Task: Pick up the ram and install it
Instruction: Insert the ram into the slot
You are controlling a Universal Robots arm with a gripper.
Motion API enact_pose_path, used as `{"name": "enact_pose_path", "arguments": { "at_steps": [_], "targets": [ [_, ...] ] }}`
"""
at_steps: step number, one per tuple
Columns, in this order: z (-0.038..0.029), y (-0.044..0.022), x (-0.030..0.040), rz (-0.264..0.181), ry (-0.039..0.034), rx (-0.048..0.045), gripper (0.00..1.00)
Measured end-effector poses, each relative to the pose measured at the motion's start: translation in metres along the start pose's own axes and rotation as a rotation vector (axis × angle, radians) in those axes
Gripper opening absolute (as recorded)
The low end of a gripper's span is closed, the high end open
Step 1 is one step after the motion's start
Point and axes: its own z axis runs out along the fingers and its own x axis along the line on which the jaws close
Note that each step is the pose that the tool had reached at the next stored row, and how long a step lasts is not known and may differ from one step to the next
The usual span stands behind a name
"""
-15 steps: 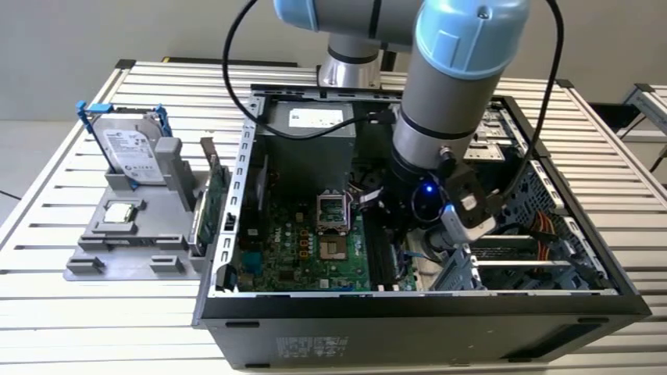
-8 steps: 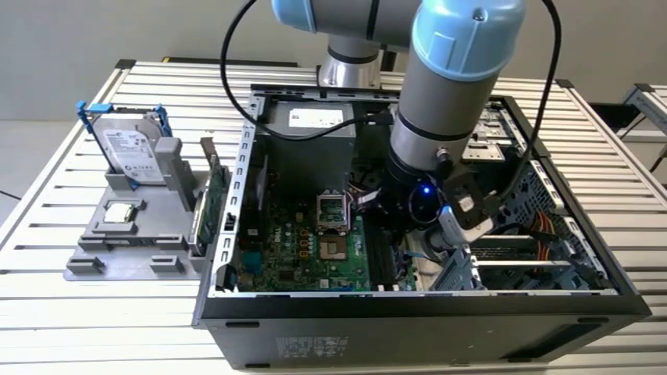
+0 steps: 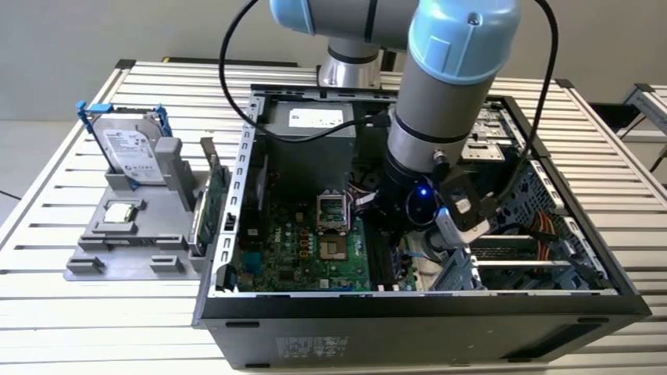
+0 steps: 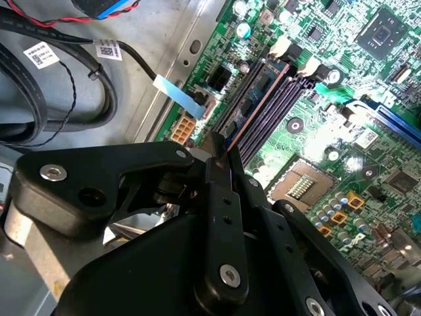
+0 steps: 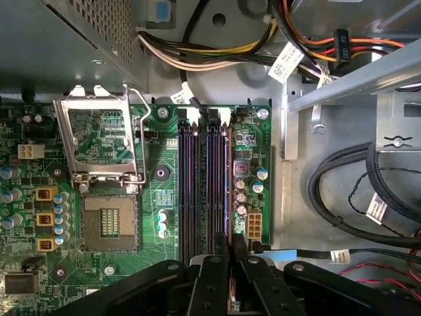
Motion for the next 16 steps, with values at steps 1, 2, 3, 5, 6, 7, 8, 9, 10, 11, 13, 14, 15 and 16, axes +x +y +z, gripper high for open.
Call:
{"name": "enact_pose_path", "arguments": {
  "at_steps": [1,2,3,5,6,7,8,9,10,11,13,14,15,16],
  "targets": [
    [0.0002,0.0,0.0002,0.0,0.0,0.0,0.0],
    [0.0005,0.0,0.0005,0.0,0.0,-0.0001,0.0],
    [0.0008,0.0002,0.0006,0.0,-0.0001,-0.0003,0.0],
    [0.0012,0.0005,0.0008,0.0,-0.0001,-0.0002,0.0],
    [0.0013,0.0008,0.0009,0.0,-0.0001,-0.0002,0.0],
    [0.0014,0.0011,0.0009,0.0,0.0,-0.0002,0.0],
    [0.0016,0.0013,0.0009,0.0,0.0,-0.0002,0.0],
    [0.0019,0.0015,0.0009,0.0,0.0,-0.0002,0.0],
    [0.0023,0.0016,0.0009,0.0,0.0,-0.0001,0.0],
    [0.0028,0.0018,0.0009,0.0,0.0,-0.0001,0.0],
    [0.0034,0.0022,0.001,0.0,0.0,0.0001,0.0],
    [0.0036,0.0023,0.001,0.0,0.0,0.0001,0.0],
    [0.0037,0.0025,0.0009,0.0,0.0,0.0001,0.0],
    [0.004,0.0027,0.0007,0.0,0.0,-0.0001,0.0]
  ]
}}
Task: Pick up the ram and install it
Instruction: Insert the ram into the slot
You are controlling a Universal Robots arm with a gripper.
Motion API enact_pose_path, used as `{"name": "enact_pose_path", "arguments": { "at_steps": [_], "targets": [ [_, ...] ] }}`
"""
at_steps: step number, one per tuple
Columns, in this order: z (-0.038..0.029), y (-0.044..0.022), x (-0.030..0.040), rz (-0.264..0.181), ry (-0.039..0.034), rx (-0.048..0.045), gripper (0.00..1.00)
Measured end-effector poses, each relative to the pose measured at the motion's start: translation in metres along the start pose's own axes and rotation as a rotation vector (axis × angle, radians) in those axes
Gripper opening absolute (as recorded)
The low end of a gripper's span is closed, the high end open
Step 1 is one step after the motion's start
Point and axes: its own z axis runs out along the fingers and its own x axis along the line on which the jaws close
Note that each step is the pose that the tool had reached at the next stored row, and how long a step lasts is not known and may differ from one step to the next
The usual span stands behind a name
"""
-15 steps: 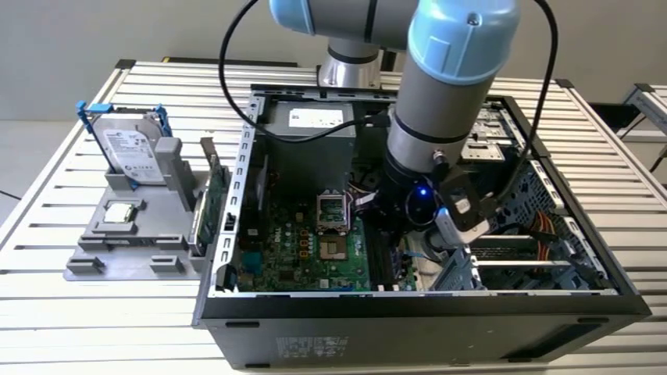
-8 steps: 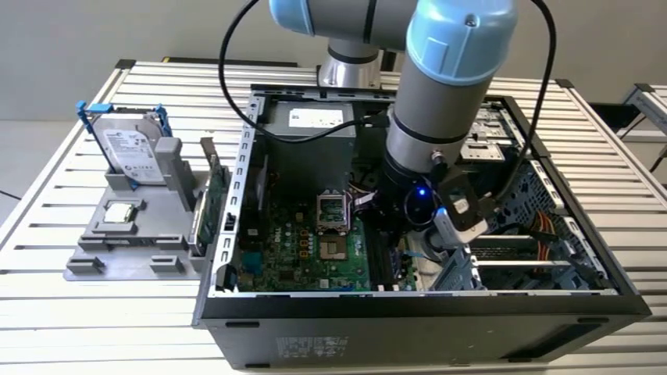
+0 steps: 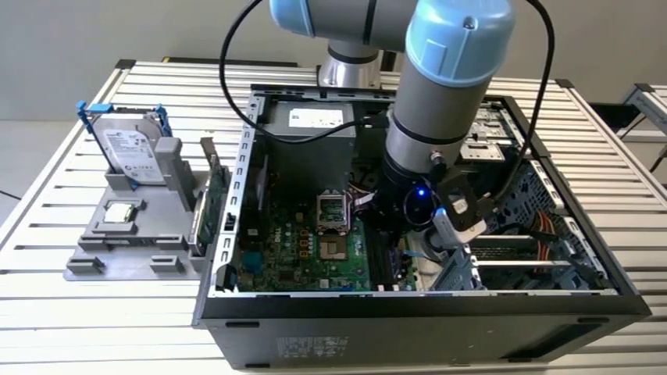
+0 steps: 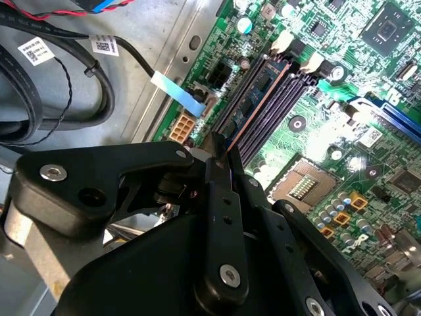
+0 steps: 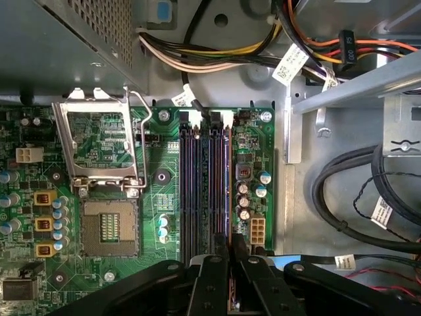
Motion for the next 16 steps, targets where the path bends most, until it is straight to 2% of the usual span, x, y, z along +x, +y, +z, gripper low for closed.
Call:
{"name": "enact_pose_path", "arguments": {
  "at_steps": [16],
  "targets": [
    [0.0027,0.0007,-0.0019,-0.002,0.0017,-0.0002,0.0]
  ]
}}
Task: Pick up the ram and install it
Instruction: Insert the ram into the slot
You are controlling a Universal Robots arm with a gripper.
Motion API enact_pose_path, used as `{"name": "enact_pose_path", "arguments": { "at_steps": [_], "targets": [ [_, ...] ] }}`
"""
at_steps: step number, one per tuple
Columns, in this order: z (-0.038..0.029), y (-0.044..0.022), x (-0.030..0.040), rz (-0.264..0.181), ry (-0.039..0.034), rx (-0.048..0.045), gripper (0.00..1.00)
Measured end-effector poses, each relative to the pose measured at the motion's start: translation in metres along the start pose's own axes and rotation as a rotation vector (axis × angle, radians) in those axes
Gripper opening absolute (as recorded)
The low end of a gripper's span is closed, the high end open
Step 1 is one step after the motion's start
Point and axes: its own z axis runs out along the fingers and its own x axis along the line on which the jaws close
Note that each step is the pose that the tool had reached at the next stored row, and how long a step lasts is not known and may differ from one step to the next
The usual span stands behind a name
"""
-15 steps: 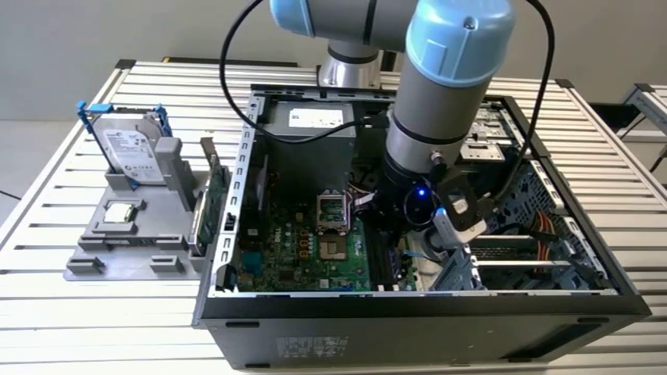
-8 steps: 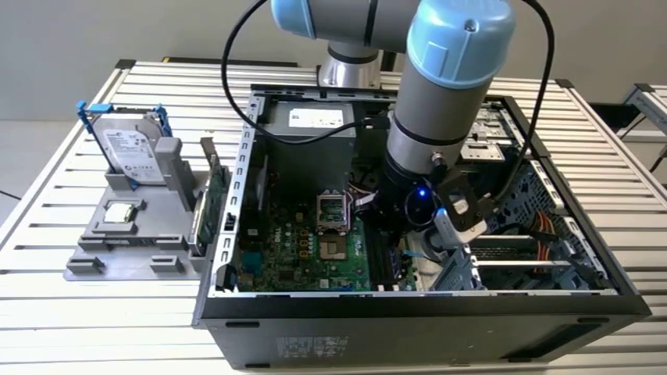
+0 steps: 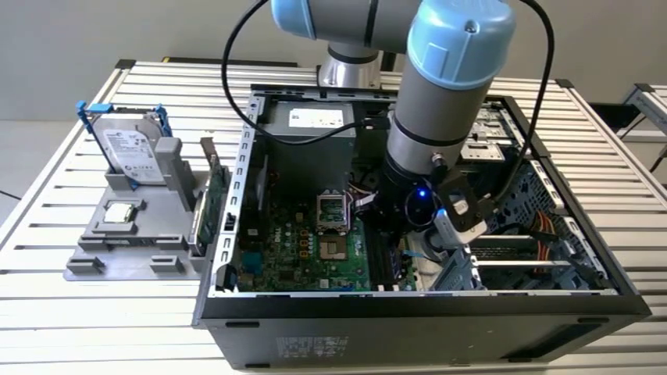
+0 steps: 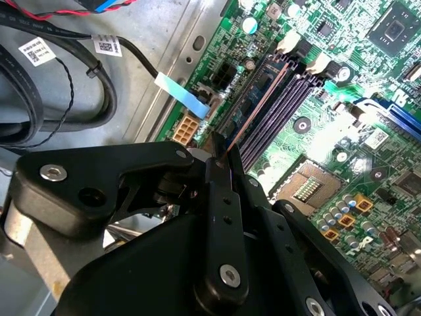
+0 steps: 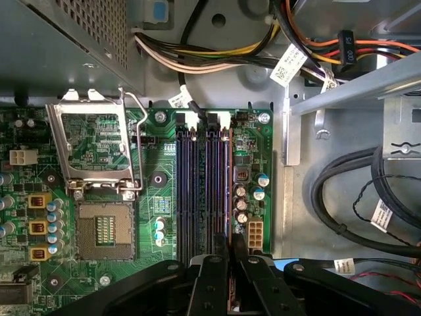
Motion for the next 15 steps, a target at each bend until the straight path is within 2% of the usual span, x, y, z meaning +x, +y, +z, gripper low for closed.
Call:
{"name": "enact_pose_path", "arguments": {
  "at_steps": [5,8,15],
  "targets": [
    [-0.0001,-0.001,-0.0001,-0.005,0.0026,0.0003,0.0],
    [-0.0001,-0.0014,-0.0009,-0.005,0.008,0.001,0.0],
    [-0.0001,-0.0014,-0.0008,-0.005,0.0084,0.0012,0.0]
  ]
}}
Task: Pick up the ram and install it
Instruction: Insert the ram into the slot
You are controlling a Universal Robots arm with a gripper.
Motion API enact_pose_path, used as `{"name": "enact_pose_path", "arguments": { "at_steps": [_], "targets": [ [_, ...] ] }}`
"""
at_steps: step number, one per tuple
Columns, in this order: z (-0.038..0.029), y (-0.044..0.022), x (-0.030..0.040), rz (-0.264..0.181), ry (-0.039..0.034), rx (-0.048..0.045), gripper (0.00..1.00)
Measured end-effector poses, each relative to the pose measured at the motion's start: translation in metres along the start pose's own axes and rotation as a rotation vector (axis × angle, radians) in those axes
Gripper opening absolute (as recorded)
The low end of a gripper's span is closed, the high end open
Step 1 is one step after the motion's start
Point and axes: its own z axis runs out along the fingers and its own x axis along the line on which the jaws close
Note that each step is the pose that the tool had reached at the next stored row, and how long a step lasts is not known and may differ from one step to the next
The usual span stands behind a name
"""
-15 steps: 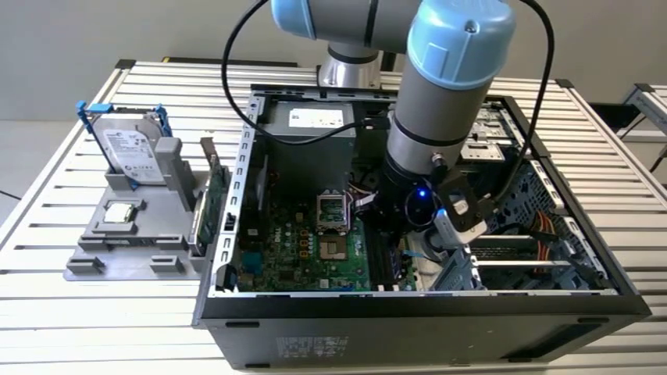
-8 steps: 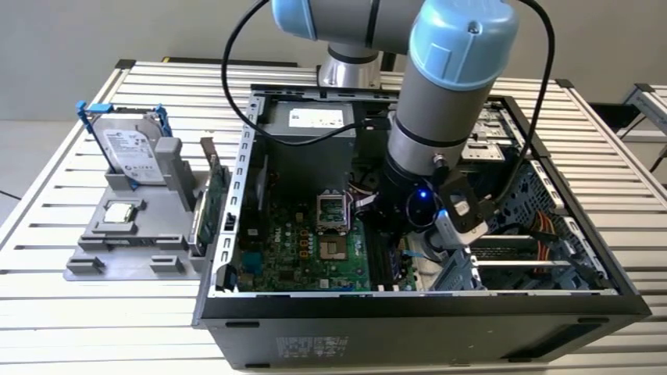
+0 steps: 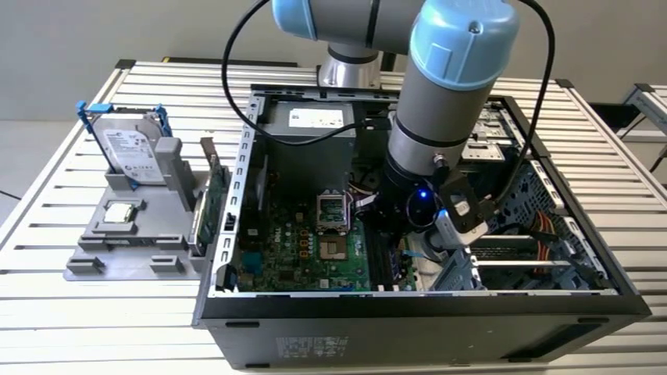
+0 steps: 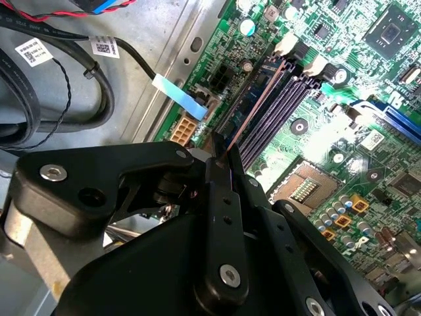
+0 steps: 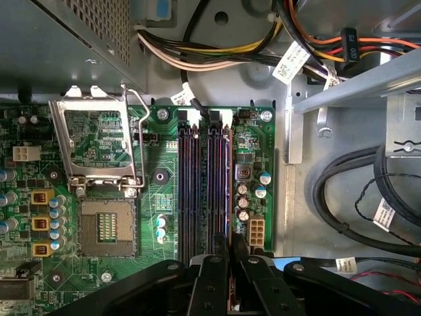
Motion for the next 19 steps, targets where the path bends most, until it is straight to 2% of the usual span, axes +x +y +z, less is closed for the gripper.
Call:
{"name": "enact_pose_path", "arguments": {
  "at_steps": [10,19],
  "targets": [
    [-0.0036,0.0017,-0.0001,0.0,0.0,0.0038,0.0],
    [-0.0082,0.0032,-0.0002,0.0,-0.0002,0.022,0.0]
  ]
}}
